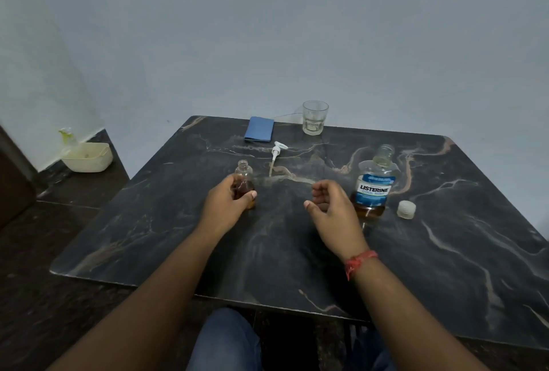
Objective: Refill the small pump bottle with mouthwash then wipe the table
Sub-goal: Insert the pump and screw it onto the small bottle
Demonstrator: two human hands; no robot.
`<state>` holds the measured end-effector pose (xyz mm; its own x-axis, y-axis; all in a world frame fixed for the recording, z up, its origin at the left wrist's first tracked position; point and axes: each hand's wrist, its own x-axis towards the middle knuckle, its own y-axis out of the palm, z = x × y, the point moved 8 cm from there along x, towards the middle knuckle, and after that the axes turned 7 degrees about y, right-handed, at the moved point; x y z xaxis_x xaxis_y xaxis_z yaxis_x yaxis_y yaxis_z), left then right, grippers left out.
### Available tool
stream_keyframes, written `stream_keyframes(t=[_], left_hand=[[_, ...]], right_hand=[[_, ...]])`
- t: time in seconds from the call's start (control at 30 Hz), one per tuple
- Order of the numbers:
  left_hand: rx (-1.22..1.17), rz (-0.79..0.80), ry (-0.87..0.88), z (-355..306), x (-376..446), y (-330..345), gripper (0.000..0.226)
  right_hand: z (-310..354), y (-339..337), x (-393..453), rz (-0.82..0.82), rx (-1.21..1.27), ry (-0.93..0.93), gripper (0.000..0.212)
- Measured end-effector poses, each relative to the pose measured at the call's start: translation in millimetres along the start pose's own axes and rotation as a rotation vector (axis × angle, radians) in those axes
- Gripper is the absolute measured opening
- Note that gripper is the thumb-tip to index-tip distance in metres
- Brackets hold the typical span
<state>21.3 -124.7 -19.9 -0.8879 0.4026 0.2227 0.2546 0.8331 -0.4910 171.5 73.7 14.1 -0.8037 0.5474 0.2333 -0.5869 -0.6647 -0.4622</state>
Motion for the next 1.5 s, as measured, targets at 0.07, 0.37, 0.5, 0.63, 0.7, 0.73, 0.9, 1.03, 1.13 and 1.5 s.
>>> stream_keyframes(t=[0.07, 0.37, 0.5, 0.63, 0.7, 0.73, 0.9, 1.03, 1.13, 1.5], left_hand=[[-0.002, 0.006, 0.002, 4.6, 0.5, -6.1, 0.039], [-0.086, -0.021, 0.056, 16.0, -5.3, -8.6, 0.042], [-0.068, -0.037, 0.061, 20.1, -7.0, -6.1, 0.052], [-0.071, -0.023, 0.043, 24.4, -4.5, -5.7, 0.056], [-0.068, -0.021, 0.040, 25.1, -3.9, -5.5, 0.057], [-0.065, -0.022, 0.041, 24.8, -3.4, -5.4, 0.058], [-0.052, -0.019, 0.026, 26.0, -2.8, -4.9, 0.061], [-0.040, -0.010, 0.026, 27.6, -3.2, -4.3, 0.063], [-0.037, -0.015, 0.045, 27.6, -3.5, -4.3, 0.060], [-0.012, -0.004, 0.084, 18.3, -4.5, -5.6, 0.048]], right_hand=[[2.8, 14.9, 9.9, 0.020, -0.019, 0.012, 0.026], [4.6, 75.8, 93.1, 0.050, -0.195, 0.090, 0.021], [-2.7, 95.5, 142.7, 0.050, -0.317, 0.167, 0.025], [-8.5, 109.4, 172.0, 0.015, -0.476, 0.200, 0.040], [-9.5, 115.3, 181.2, 0.006, -0.521, 0.205, 0.044], [-8.8, 118.4, 185.7, 0.009, -0.542, 0.206, 0.046], [2.9, 134.3, 199.6, 0.034, -0.680, 0.147, 0.042], [9.8, 144.0, 197.1, 0.075, -0.733, 0.089, 0.028], [14.1, 142.5, 190.8, 0.105, -0.721, 0.064, 0.030], [64.5, 35.5, 118.2, -0.132, 0.286, 0.107, 0.015]])
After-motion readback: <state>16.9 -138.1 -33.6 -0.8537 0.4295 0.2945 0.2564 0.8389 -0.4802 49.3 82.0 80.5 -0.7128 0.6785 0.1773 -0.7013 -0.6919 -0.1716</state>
